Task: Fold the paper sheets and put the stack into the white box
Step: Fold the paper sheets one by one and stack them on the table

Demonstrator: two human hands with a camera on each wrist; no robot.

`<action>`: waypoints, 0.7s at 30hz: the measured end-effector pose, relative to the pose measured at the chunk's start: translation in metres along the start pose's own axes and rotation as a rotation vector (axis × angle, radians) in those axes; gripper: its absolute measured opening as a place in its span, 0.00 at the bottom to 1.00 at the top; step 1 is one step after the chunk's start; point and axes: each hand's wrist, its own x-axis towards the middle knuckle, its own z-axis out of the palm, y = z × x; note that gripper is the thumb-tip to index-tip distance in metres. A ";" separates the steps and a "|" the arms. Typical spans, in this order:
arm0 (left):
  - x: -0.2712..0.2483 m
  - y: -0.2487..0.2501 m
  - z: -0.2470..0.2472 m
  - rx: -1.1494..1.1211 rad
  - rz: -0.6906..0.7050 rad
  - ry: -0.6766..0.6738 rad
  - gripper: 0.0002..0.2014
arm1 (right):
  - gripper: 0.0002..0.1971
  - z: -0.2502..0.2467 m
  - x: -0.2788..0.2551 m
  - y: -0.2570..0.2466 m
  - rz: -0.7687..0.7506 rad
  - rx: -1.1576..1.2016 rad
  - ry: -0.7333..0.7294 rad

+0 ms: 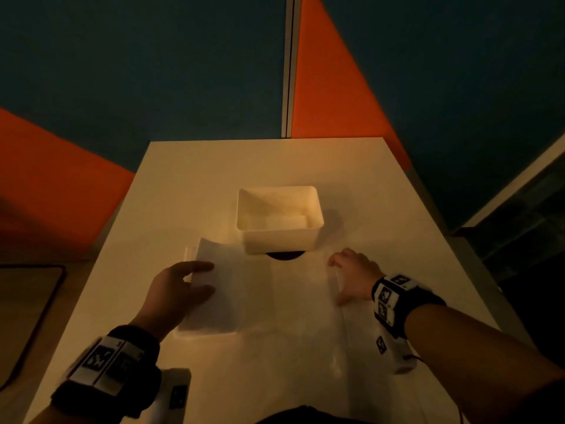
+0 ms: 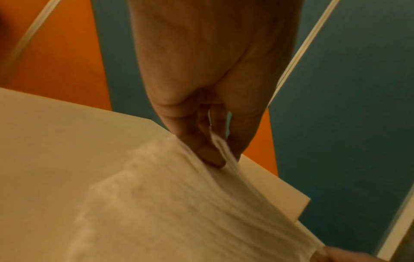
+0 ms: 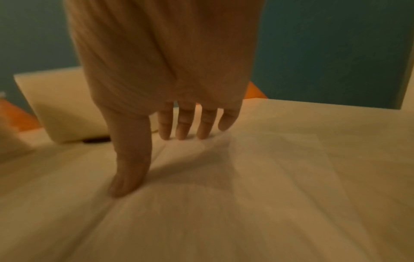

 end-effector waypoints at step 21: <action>0.003 -0.013 -0.005 0.418 0.071 0.047 0.23 | 0.35 -0.004 -0.006 -0.009 0.042 -0.261 -0.052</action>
